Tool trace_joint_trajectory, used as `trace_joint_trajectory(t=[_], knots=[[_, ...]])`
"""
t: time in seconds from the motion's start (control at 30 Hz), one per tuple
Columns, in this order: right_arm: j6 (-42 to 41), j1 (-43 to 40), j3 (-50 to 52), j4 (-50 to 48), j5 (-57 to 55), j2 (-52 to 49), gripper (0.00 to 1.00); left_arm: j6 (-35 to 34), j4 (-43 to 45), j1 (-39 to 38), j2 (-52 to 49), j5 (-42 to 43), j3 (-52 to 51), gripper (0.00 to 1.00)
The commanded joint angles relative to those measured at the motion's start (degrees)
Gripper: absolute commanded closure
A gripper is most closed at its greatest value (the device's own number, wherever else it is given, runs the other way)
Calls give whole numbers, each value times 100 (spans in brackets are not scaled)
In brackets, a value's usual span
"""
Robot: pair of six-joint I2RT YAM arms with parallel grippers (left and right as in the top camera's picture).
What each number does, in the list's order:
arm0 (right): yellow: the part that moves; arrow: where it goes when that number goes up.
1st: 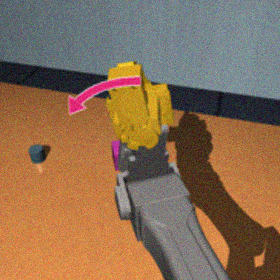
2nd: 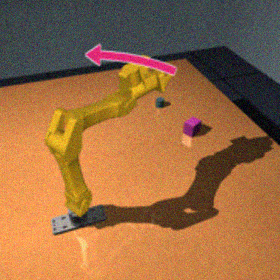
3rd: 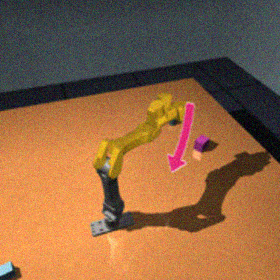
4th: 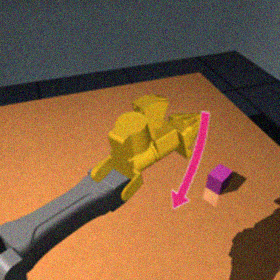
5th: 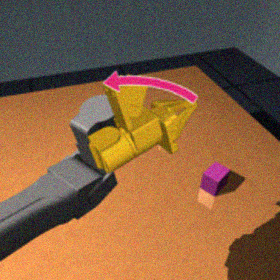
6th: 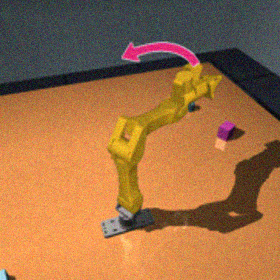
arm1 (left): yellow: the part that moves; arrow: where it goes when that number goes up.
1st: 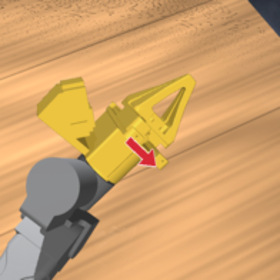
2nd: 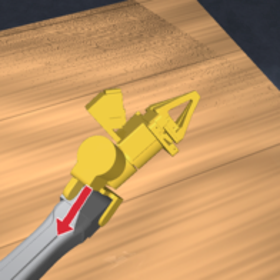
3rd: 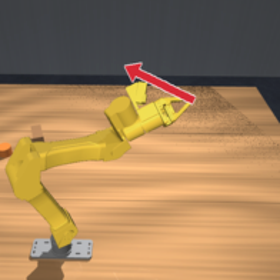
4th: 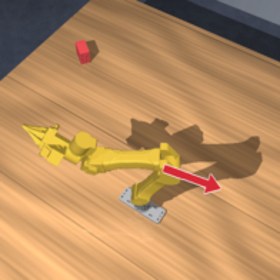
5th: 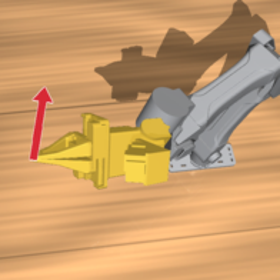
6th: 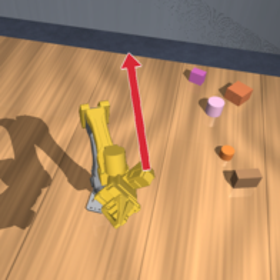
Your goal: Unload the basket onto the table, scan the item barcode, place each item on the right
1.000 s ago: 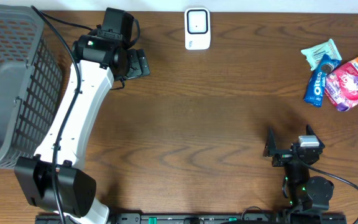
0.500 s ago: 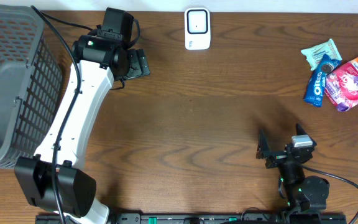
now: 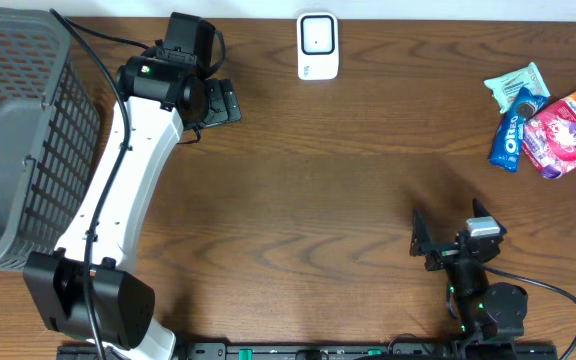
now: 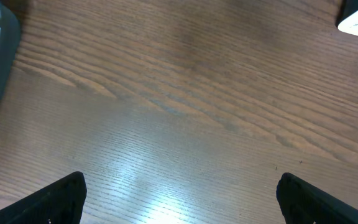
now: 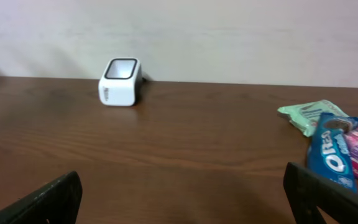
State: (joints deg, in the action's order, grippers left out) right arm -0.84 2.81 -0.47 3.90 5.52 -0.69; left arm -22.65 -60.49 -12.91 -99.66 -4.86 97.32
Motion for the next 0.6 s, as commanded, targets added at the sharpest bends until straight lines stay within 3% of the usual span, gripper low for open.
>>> trace_joint_trajectory(t=[0.0,0.57], knots=[[-61,-63,9,59,-245,39,1,11,-31,7,-31,-52,31,2],[131,-61,11,15,-50,39,1,11,-31,7,-31,-52,31,2]])
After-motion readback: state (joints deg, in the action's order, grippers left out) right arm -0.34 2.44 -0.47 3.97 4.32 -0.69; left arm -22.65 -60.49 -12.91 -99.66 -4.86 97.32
